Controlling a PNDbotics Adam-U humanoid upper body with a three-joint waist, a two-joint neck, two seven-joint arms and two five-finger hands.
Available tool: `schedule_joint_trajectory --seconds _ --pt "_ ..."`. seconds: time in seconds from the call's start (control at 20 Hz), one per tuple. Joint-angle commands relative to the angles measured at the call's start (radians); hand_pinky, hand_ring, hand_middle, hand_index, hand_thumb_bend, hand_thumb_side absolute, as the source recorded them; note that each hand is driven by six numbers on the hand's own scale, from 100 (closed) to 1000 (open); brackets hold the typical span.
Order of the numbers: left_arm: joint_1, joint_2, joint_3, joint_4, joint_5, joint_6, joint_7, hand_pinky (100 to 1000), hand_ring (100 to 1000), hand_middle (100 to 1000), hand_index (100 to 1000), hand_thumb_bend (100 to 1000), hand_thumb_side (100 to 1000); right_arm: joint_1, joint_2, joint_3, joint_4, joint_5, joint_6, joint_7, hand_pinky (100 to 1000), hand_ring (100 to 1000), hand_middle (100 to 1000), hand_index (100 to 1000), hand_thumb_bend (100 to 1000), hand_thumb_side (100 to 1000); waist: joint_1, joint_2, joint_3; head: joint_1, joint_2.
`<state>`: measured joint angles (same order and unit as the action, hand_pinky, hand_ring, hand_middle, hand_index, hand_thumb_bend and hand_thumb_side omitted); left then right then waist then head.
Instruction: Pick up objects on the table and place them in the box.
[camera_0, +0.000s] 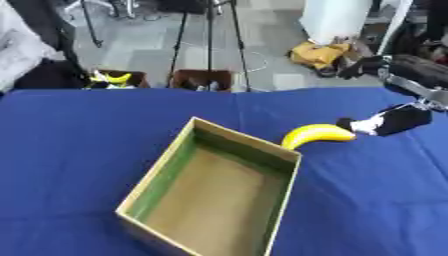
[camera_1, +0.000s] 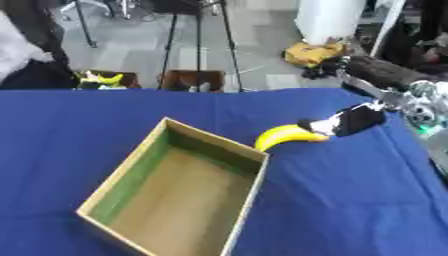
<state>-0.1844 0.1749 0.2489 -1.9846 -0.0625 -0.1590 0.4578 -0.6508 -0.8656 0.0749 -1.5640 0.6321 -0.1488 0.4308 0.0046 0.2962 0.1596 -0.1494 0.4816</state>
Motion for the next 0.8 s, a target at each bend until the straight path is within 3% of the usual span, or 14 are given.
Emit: schedule_joint_trajectory --seconds 0.05,0.15,0.3,0.35,0.5,0.8 --pt "-0.007 0.008 -0.004 -0.015 -0.005 -0.003 -0.006 219 430 421 617 100 1000 -0.033 -0.012 0.006 0.035 0.012 -0.001 0.012 825 808 769 884 471 502 0.003 -0.012 0.003 0.004 -0.01" --pt "-0.008 0.008 -0.005 -0.015 -0.005 -0.003 -0.008 219 429 421 617 100 1000 -0.05 -0.004 0.016 0.068 0.017 -0.003 0.025 824 803 764 893 541 469 0.004 -0.009 0.006 0.004 -0.014" --pt "-0.008 0.006 -0.006 -0.015 -0.005 -0.004 -0.01 218 428 420 616 100 1000 -0.075 0.005 0.024 0.118 0.029 -0.011 0.038 816 798 754 899 734 423 0.005 -0.004 0.01 0.004 -0.02" --pt "-0.008 0.006 -0.007 -0.015 -0.005 -0.004 -0.01 218 428 420 616 100 1000 -0.084 0.007 0.027 0.134 0.036 -0.014 0.04 813 796 753 899 742 421 0.006 -0.002 0.011 0.004 -0.022" --pt "-0.01 0.004 -0.008 -0.015 -0.006 -0.005 -0.012 217 427 420 616 100 1000 -0.107 0.015 0.031 0.182 0.065 -0.029 0.031 812 789 750 899 734 409 0.008 0.004 0.013 0.003 -0.029" --pt "-0.013 0.0 -0.009 -0.015 -0.008 -0.006 -0.015 215 426 419 615 100 1000 -0.127 0.025 0.04 0.237 0.098 -0.06 0.006 817 783 745 890 580 389 0.011 0.019 0.021 0.003 -0.037"
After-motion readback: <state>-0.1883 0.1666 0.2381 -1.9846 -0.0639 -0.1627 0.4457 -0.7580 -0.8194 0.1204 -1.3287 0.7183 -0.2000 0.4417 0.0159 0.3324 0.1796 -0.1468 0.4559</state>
